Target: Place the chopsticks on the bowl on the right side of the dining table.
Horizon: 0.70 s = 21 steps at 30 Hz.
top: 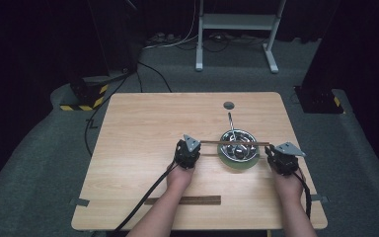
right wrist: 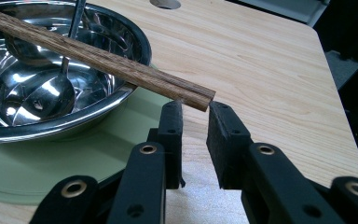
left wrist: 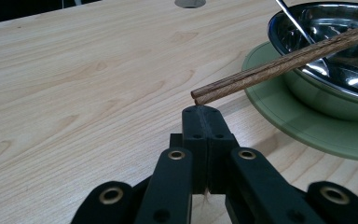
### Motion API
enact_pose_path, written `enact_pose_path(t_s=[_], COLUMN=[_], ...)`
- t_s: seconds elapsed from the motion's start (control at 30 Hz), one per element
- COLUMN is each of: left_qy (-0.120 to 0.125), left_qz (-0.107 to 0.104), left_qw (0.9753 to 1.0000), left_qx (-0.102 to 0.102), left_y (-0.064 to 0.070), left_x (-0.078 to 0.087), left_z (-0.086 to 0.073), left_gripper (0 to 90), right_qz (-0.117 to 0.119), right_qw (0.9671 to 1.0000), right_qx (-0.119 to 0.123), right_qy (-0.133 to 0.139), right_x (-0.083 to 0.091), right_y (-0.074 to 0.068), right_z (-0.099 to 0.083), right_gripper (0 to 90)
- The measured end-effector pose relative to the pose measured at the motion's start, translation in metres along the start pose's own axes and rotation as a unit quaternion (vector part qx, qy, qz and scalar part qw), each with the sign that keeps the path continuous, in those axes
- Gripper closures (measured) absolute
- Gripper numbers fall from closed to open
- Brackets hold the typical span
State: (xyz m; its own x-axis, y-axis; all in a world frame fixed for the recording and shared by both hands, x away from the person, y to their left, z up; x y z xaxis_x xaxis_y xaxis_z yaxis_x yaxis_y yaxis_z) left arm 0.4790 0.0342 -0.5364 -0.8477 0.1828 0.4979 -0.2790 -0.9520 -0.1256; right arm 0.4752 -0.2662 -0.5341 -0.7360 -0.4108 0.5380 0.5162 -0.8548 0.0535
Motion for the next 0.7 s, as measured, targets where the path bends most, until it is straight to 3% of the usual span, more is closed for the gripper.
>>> enact_pose_path(t_s=[0.7], left_qy=[0.0], left_qz=[0.0], left_qw=[1.0], left_qx=[0.003], left_y=[0.0002], left_x=[-0.0014], left_z=[0.001], left_gripper=[88.9], right_qz=[-0.006], right_qw=[1.0], right_qx=[0.0], right_qy=[0.0], right_x=[-0.0018], right_y=[0.0013], right_z=[0.001], right_gripper=[74.8])
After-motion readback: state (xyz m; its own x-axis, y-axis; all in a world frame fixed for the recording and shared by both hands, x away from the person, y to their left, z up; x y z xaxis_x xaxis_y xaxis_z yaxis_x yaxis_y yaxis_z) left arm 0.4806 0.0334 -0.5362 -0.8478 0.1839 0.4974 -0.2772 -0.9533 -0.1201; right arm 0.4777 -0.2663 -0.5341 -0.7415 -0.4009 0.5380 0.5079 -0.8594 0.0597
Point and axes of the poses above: each handheld gripper's, and its own axes: x roughly backward along the jaws, z roughly out of its top, y roughly to its right, the point moved 6 cm from there along -x, roughly forward along the jaws, and after that the axes turned 12 degrees about z, right-handed, at the moved point
